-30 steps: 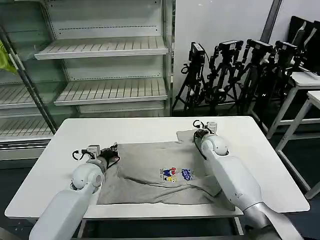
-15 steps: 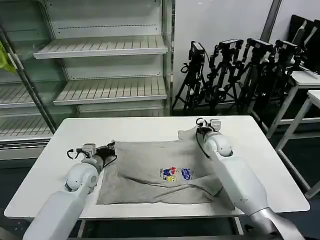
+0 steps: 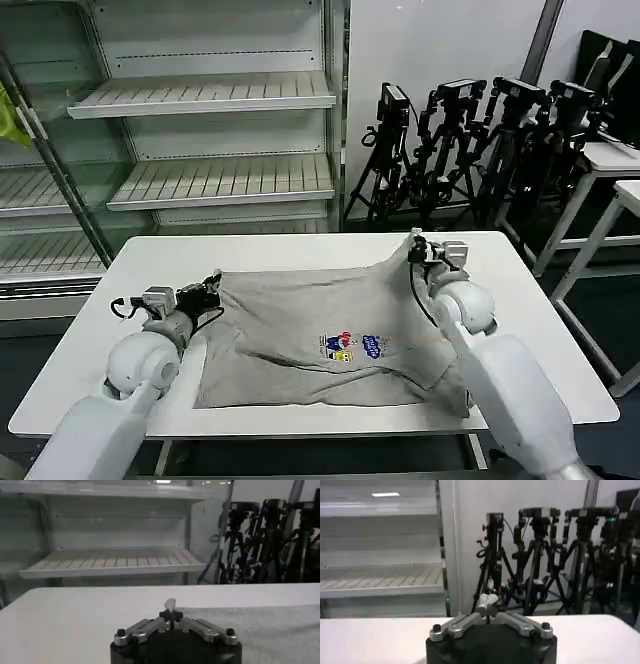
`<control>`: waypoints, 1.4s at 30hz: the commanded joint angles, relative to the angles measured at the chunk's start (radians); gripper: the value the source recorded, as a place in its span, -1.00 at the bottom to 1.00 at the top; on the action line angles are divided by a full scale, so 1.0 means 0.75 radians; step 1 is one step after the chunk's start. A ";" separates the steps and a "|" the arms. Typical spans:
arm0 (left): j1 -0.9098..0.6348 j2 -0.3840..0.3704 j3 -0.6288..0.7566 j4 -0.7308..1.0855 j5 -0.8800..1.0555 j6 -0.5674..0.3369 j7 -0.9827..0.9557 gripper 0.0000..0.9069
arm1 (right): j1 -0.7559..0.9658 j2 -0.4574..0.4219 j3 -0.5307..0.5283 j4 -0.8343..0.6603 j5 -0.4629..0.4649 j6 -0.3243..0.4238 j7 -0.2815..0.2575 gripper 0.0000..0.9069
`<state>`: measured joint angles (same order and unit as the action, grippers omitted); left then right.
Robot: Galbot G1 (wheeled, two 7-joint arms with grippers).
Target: Fold and organize the clothes.
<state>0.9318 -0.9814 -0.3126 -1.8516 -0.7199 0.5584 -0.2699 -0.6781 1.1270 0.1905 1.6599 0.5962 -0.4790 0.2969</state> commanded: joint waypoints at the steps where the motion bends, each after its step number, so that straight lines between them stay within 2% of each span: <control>1: 0.227 0.028 -0.065 -0.225 0.080 -0.009 0.033 -0.89 | -0.265 -0.065 0.073 0.302 -0.062 0.012 -0.014 -1.00; 12: 0.479 0.054 -0.152 -0.338 0.166 -0.023 0.101 -0.89 | -0.668 -0.064 0.238 0.534 -0.151 0.017 -0.058 -1.00; 19: 0.571 0.065 -0.191 -0.363 0.176 -0.026 0.123 -0.89 | -0.800 -0.073 0.346 0.551 -0.154 0.019 -0.088 -1.00; 25: 0.601 0.052 -0.186 -0.325 0.230 -0.036 0.140 -0.91 | -0.832 -0.072 0.357 0.504 -0.167 0.003 -0.102 -1.00; 27: 0.599 0.046 -0.182 -0.317 0.238 -0.038 0.141 -0.82 | -0.819 -0.061 0.341 0.480 -0.173 -0.012 -0.096 -1.00; 28: 0.596 0.043 -0.181 -0.315 0.238 -0.034 0.141 -0.67 | -0.814 -0.058 0.335 0.474 -0.176 -0.021 -0.092 0.09; 29: 0.593 0.040 -0.180 -0.313 0.238 -0.031 0.141 0.18 | -0.805 -0.053 0.324 0.466 -0.178 -0.031 -0.084 1.00; 30: 0.588 0.036 -0.179 -0.311 0.238 -0.028 0.140 1.00 | -0.796 -0.048 0.309 0.461 -0.187 -0.041 -0.075 1.00; 37: 0.590 0.009 -0.183 -0.321 0.236 -0.024 0.133 1.00 | -0.777 -0.031 0.281 0.457 -0.213 -0.039 -0.070 1.00; 42: 0.630 -0.027 -0.212 -0.380 0.226 -0.028 0.092 1.00 | -0.829 -0.020 0.321 0.544 -0.238 0.012 -0.061 1.00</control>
<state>1.3688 -0.9826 -0.4580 -2.1025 -0.5574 0.5368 -0.1848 -1.2625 1.1087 0.4148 2.0266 0.4374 -0.4875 0.2474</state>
